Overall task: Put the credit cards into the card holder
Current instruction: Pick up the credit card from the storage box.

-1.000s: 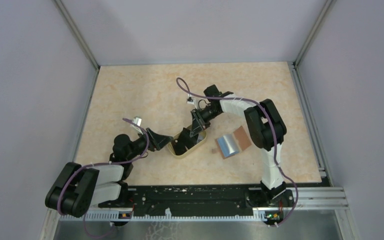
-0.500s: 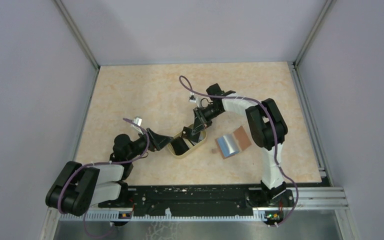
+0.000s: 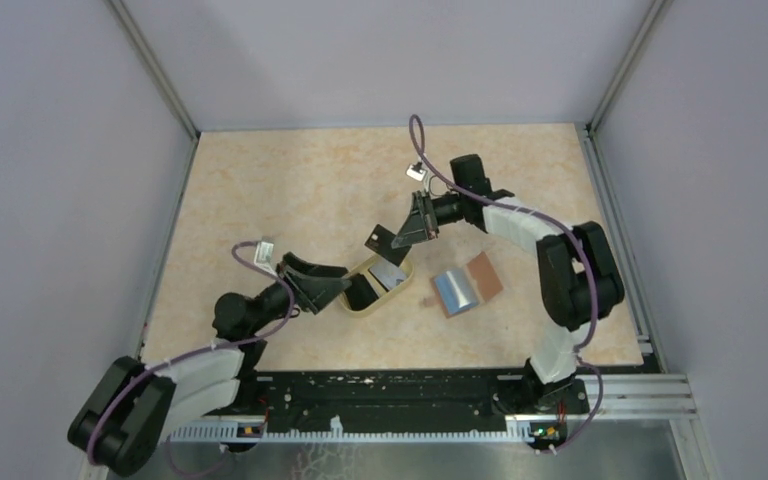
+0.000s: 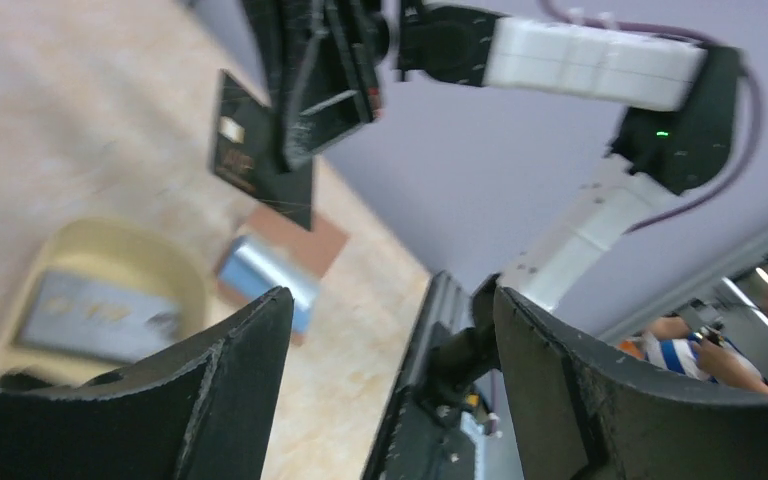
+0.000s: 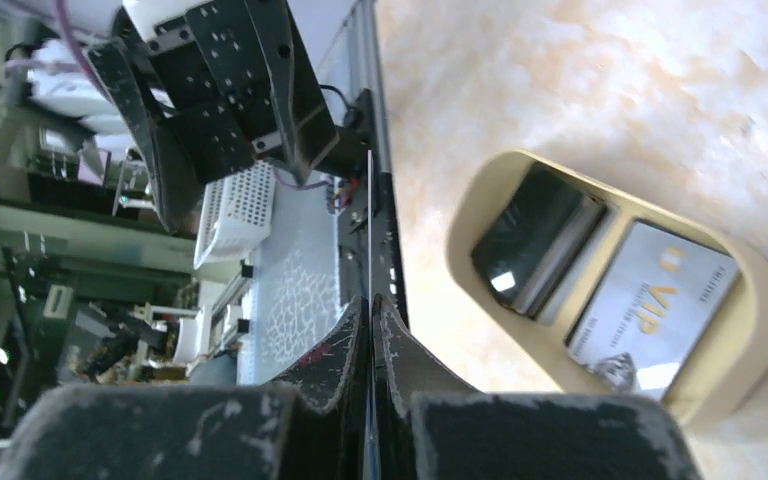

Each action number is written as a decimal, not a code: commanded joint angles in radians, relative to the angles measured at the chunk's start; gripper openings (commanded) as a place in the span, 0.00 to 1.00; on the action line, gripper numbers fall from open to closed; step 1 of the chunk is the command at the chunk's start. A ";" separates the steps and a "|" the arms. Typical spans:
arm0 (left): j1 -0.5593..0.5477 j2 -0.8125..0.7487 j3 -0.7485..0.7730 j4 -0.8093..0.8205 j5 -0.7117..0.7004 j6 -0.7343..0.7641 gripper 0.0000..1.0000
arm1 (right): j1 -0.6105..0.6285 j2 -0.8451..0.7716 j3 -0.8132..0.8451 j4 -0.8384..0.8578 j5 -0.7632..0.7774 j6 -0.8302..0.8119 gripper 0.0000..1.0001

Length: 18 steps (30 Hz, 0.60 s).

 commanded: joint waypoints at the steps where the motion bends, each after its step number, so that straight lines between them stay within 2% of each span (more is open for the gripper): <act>1: -0.209 -0.145 -0.017 0.072 -0.200 0.100 0.80 | -0.033 -0.209 -0.074 0.462 -0.107 0.344 0.00; 3: -0.312 -0.193 0.021 0.054 -0.293 0.190 0.81 | -0.073 -0.335 -0.134 0.510 -0.109 0.397 0.00; 6: -0.385 -0.167 0.023 0.149 -0.371 0.233 0.81 | -0.135 -0.481 -0.221 0.499 -0.110 0.403 0.00; 10: -0.451 0.050 0.047 0.382 -0.374 0.211 0.81 | -0.156 -0.630 -0.342 0.546 -0.122 0.423 0.00; 11: -0.487 0.118 0.057 0.464 -0.381 0.226 0.88 | -0.159 -0.671 -0.376 0.597 -0.114 0.435 0.00; 13: -0.555 0.214 0.109 0.485 -0.403 0.276 0.94 | -0.173 -0.760 -0.432 0.645 -0.067 0.433 0.00; 18: -0.668 0.319 0.198 0.486 -0.474 0.430 0.95 | -0.184 -0.918 -0.521 0.670 -0.011 0.395 0.00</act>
